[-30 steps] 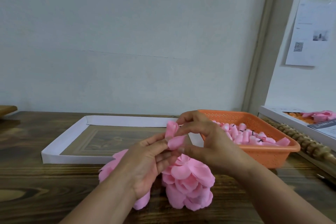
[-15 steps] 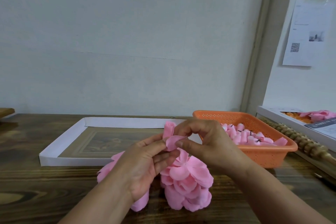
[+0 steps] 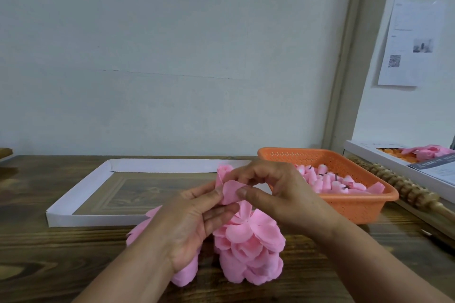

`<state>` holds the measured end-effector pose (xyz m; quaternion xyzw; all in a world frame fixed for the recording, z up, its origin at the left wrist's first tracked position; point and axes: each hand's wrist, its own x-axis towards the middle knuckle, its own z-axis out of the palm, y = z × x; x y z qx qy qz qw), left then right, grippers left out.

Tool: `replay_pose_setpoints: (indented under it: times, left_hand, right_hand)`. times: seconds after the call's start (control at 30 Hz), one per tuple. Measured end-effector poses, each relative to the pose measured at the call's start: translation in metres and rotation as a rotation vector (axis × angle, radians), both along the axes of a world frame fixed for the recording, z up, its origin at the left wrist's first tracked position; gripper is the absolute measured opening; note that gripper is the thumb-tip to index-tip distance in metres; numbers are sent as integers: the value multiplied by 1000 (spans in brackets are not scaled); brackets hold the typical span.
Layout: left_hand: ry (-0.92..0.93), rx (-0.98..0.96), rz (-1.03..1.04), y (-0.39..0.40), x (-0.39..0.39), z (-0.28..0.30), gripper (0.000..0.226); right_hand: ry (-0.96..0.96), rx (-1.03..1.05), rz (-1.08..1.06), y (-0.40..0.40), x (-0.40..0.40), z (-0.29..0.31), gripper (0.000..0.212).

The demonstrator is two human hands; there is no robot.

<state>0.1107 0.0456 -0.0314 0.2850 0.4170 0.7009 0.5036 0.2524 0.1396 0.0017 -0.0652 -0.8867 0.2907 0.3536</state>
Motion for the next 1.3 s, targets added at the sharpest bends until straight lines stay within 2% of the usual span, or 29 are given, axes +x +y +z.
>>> replay_pose_setpoints:
  times: [0.2,0.43,0.57,0.7,0.87,0.93,1.07,1.2,1.3]
  left_hand:
    - [30,-54,17,2,4,5,16]
    - [50,-45,48,1,7,9,16]
    - [84,-29,35,-1,5,7,17]
    - [107,17,-11,-4,3,5,18]
    - [143,48,13,-2,8,2,33]
    - [110,26,56,0,8,0,33]
    - [91,2,31,0,6,0,29]
    - [80,-37,12,1,6,0,38]
    - [72,-64,-10,2,4,1,41]
  right_hand:
    - [15,110,37,5,-1,4,2]
    - [2,40,-15,4,-5,6,25]
    - [14,30,-70,5,-9,3,8]
    - [37,-27,-92,8,-10,0,9]
    - [26,-42,-119,11,-12,-1,8]
    - [19,-75,-83,11,-13,0,13]
    - [-50,-204,34,16,-12,8,40]
    - [-204,-222,142,24,-9,16,38]
    - [-240,-272,215,27,-10,18,33]
